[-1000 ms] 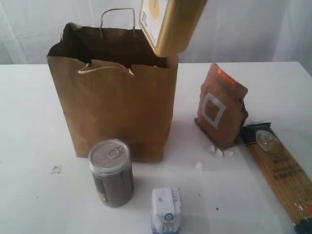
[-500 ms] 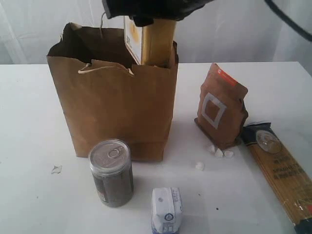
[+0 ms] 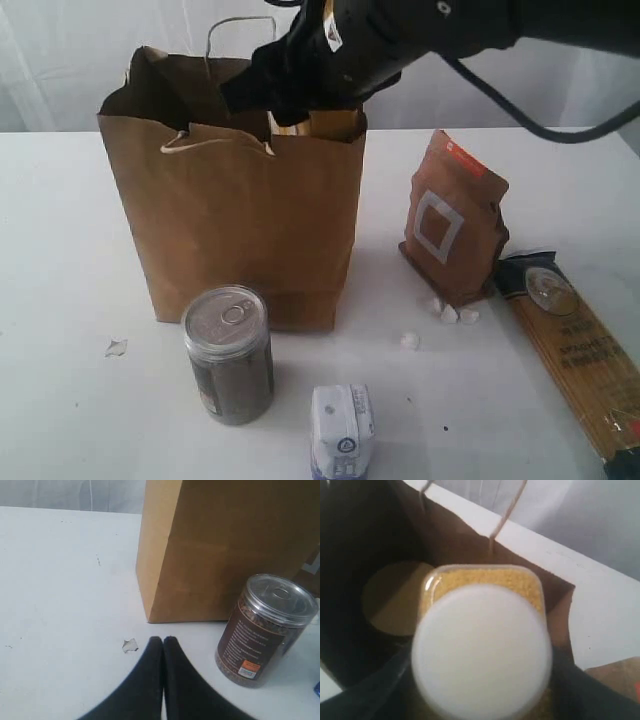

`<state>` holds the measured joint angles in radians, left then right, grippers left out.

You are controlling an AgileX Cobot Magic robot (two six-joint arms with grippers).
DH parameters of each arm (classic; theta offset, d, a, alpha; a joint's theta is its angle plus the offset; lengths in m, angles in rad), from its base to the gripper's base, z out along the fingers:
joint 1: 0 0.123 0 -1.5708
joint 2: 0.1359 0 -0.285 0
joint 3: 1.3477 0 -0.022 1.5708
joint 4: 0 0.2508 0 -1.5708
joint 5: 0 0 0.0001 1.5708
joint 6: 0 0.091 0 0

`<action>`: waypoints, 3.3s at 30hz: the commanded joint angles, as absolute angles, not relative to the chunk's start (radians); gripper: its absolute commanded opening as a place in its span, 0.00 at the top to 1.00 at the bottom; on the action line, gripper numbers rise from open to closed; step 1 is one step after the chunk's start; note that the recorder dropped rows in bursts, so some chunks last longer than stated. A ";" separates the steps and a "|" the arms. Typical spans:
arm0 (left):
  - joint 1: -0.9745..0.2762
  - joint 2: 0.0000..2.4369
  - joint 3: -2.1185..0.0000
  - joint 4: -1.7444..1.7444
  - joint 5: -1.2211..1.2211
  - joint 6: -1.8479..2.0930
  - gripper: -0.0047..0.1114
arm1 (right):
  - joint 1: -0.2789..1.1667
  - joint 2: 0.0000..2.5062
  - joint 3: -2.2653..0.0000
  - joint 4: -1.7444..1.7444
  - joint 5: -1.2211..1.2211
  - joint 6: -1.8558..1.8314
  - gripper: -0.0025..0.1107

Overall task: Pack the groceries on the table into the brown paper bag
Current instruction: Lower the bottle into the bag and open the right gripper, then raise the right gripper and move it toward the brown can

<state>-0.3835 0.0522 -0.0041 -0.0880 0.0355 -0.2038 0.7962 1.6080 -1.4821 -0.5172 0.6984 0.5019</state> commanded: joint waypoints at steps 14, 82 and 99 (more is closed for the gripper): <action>-0.383 0.047 0.000 -0.095 0.030 -0.204 0.96 | 0.776 1.648 -1.501 -0.513 0.691 0.534 0.86; -0.383 0.047 0.000 -0.095 0.028 -0.204 0.96 | 1.185 1.171 -1.285 -0.263 1.175 0.228 0.36; -0.383 0.047 0.000 -0.095 0.028 -0.204 0.96 | 1.119 1.483 -1.147 -0.237 0.570 0.351 0.25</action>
<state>-0.3835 0.0522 -0.0028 -0.0880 0.0337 -0.2038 1.1463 1.4409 -1.1526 -0.2198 0.6208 0.3079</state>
